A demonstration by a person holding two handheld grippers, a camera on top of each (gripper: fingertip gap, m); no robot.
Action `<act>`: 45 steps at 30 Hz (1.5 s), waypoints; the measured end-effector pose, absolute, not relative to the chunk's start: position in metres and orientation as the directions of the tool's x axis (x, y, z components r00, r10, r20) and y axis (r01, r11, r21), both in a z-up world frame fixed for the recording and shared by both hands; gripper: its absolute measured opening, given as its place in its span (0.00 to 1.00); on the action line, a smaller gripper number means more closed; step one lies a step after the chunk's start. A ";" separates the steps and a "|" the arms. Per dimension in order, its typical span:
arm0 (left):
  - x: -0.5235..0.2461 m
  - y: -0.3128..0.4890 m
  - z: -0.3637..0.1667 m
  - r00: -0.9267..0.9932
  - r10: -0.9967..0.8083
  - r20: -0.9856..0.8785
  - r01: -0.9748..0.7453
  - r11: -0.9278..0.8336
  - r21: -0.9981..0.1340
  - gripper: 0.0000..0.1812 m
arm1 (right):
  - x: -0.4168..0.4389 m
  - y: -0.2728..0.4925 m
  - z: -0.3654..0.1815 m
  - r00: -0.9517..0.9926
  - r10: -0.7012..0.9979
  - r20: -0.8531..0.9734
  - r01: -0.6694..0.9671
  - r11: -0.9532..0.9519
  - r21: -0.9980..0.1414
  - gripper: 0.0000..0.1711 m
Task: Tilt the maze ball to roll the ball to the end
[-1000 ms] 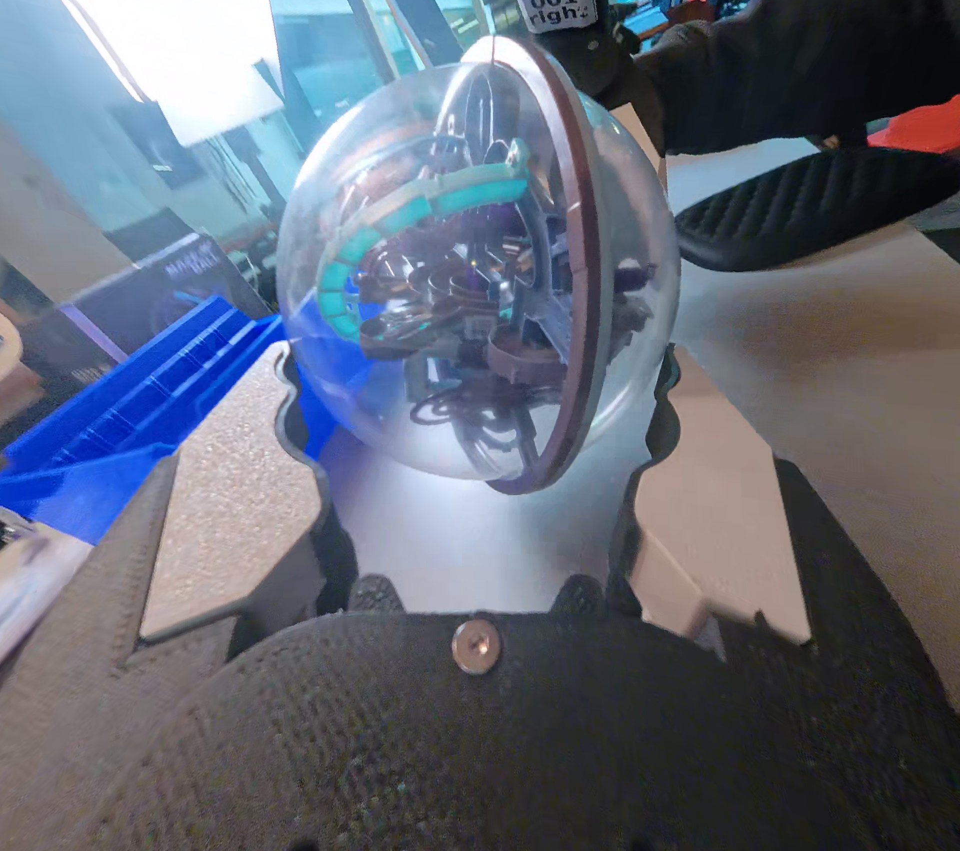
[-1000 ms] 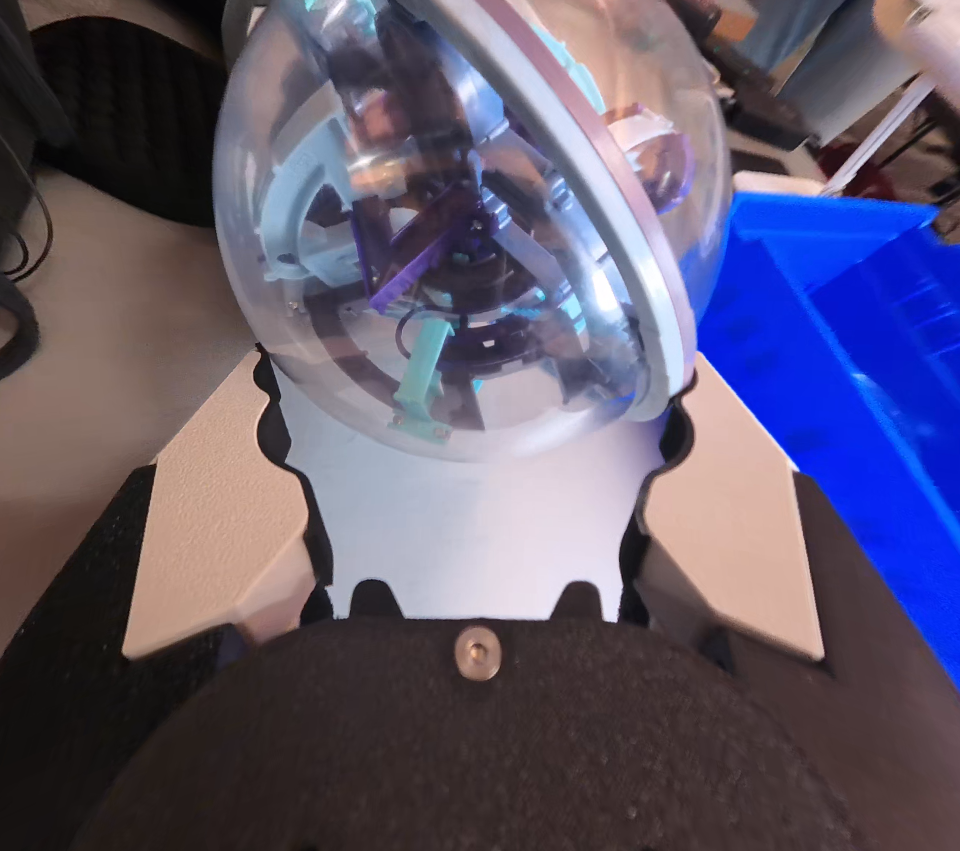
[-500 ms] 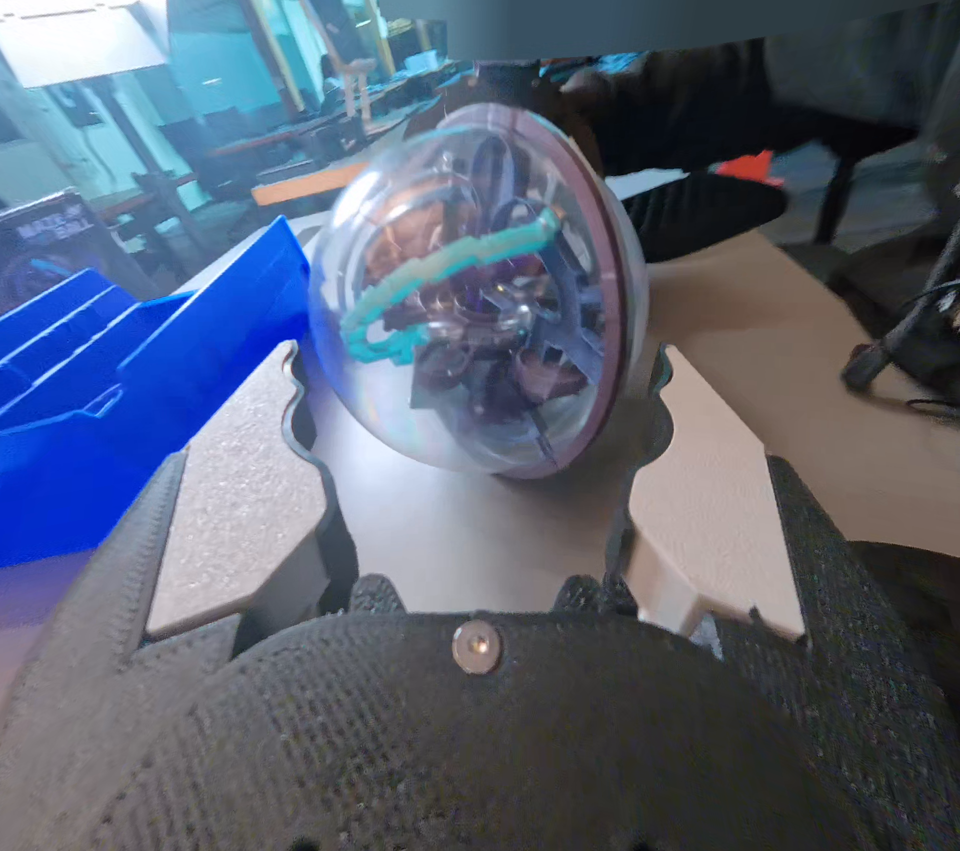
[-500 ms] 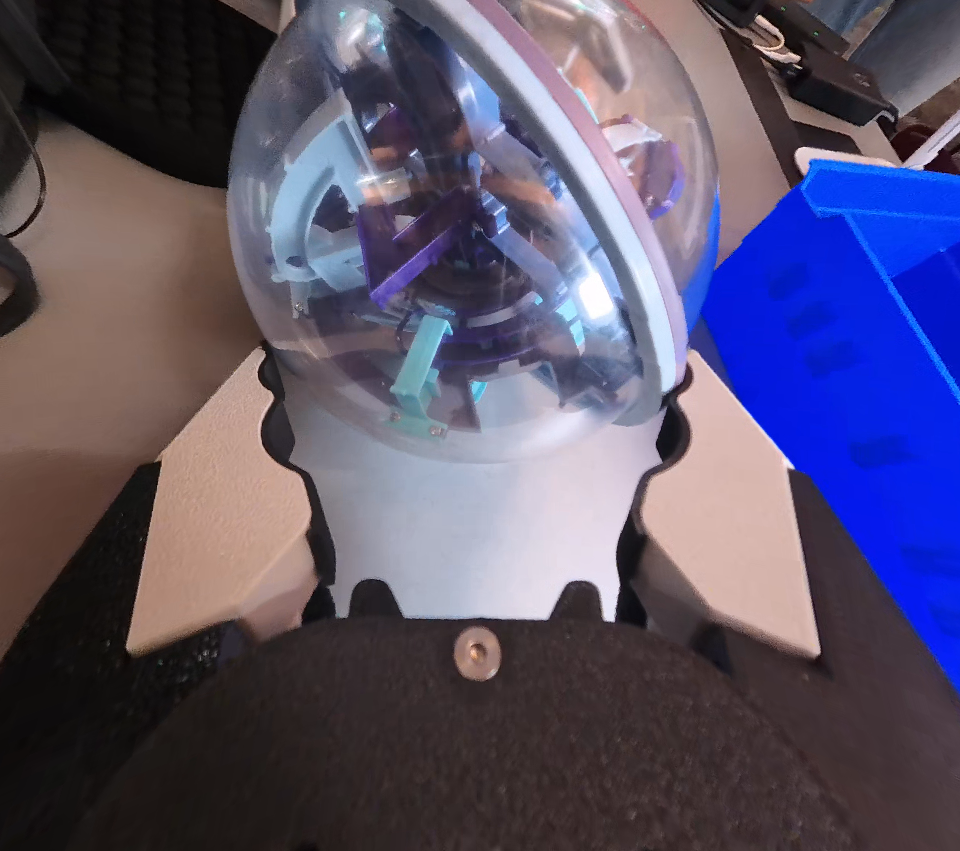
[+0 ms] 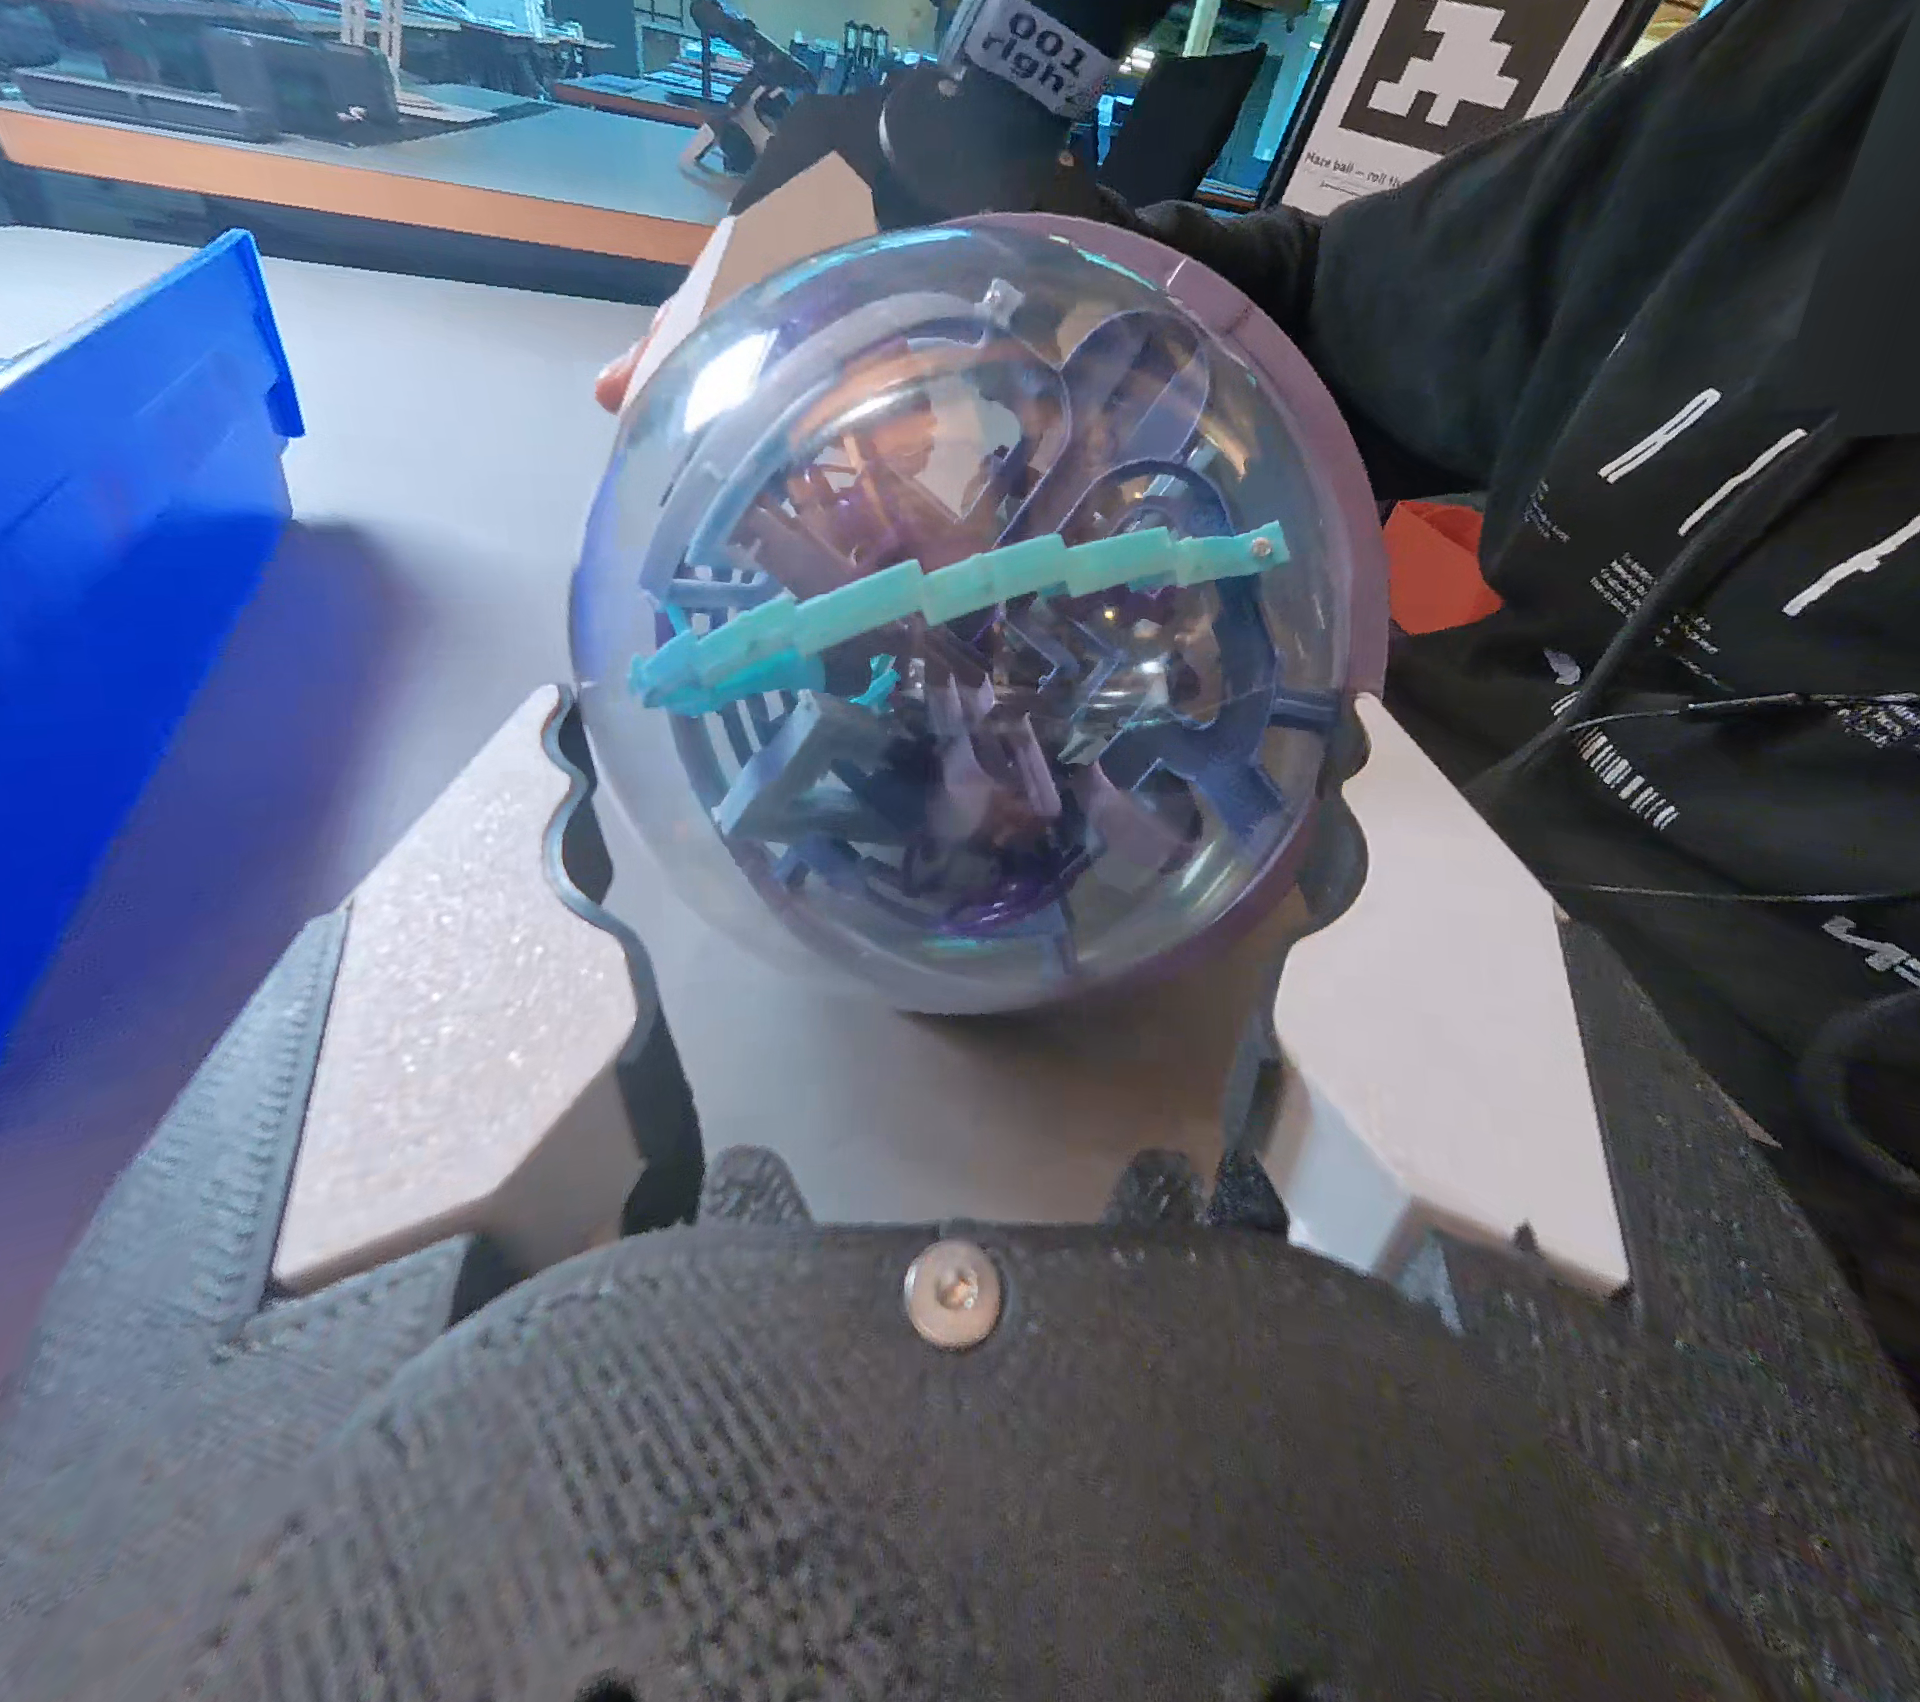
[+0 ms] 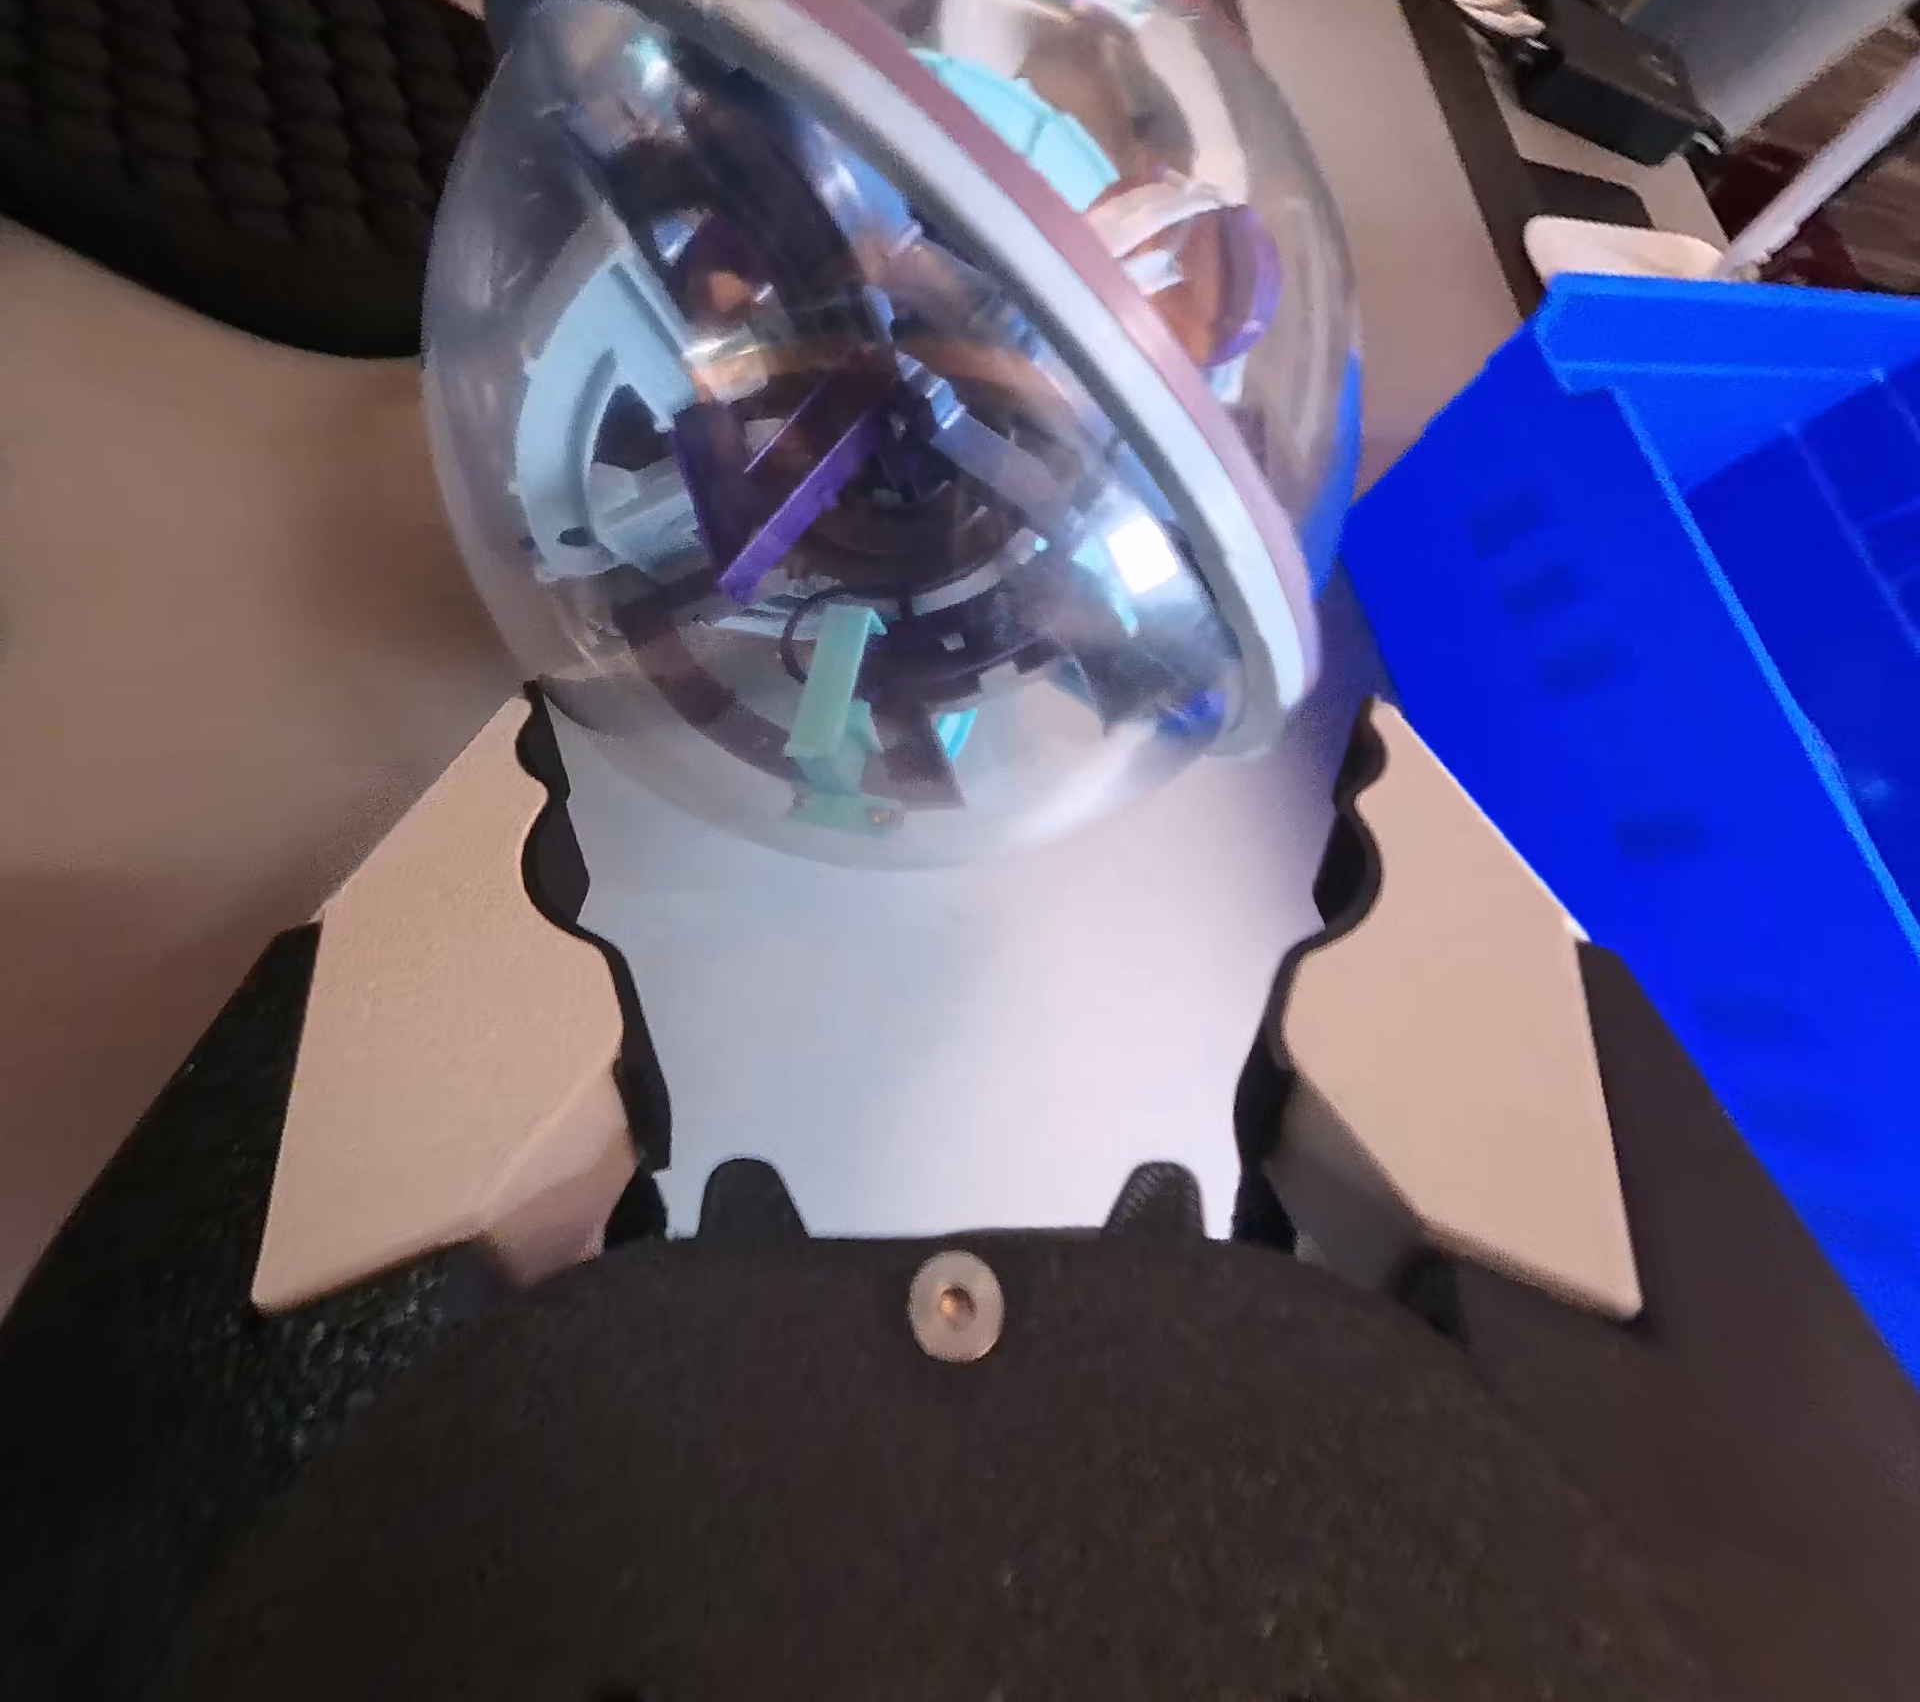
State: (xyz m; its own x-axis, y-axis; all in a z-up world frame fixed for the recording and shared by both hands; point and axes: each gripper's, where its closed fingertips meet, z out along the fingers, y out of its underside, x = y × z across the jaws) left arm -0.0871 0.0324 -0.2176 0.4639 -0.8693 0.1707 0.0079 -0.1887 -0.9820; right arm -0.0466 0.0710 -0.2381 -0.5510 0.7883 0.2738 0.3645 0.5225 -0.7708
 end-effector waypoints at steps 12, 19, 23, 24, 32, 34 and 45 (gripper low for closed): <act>-0.088 0.035 -0.220 0.509 -0.839 0.190 0.018 -0.211 -0.977 0.73 | -0.016 0.060 -0.219 0.099 0.993 0.060 0.492 0.003 -0.870 0.77; -0.086 0.034 -0.223 0.545 -0.822 0.167 -0.017 -0.210 -0.978 0.71 | -0.038 0.050 -0.231 0.030 0.995 0.094 0.507 0.066 -0.859 0.80; -0.097 0.021 -0.224 0.469 -0.872 0.139 -0.061 -0.190 -0.980 0.65 | -0.037 0.054 -0.232 -0.145 0.983 0.116 0.509 0.175 -0.843 0.80; -0.102 0.023 -0.225 0.468 -0.874 0.131 -0.067 -0.182 -0.981 0.65 | -0.037 0.055 -0.232 -0.174 0.978 0.117 0.503 0.191 -0.843 0.80; -0.089 0.036 -0.240 0.399 -0.909 0.120 -0.146 -0.192 -0.970 0.78 | -0.049 0.054 -0.232 -0.302 0.931 0.203 0.491 0.335 -0.804 0.80; -0.088 0.036 -0.240 0.410 -0.906 0.106 -0.153 -0.183 -0.971 0.79 | -0.050 0.053 -0.232 -0.309 0.928 0.210 0.485 0.344 -0.804 0.80; -0.092 0.039 -0.242 0.434 -0.890 0.138 -0.140 -0.218 -0.966 0.77 | -0.038 0.056 -0.264 -0.153 0.979 0.136 0.533 0.197 -0.823 0.81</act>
State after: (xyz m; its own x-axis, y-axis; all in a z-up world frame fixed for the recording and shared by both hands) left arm -0.0925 0.0385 -0.2422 0.4340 -0.8903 0.1378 -0.1400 -0.2177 -0.9659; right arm -0.0382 0.0561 -0.2643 -0.1529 0.9789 0.1358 0.5325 0.1974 -0.8231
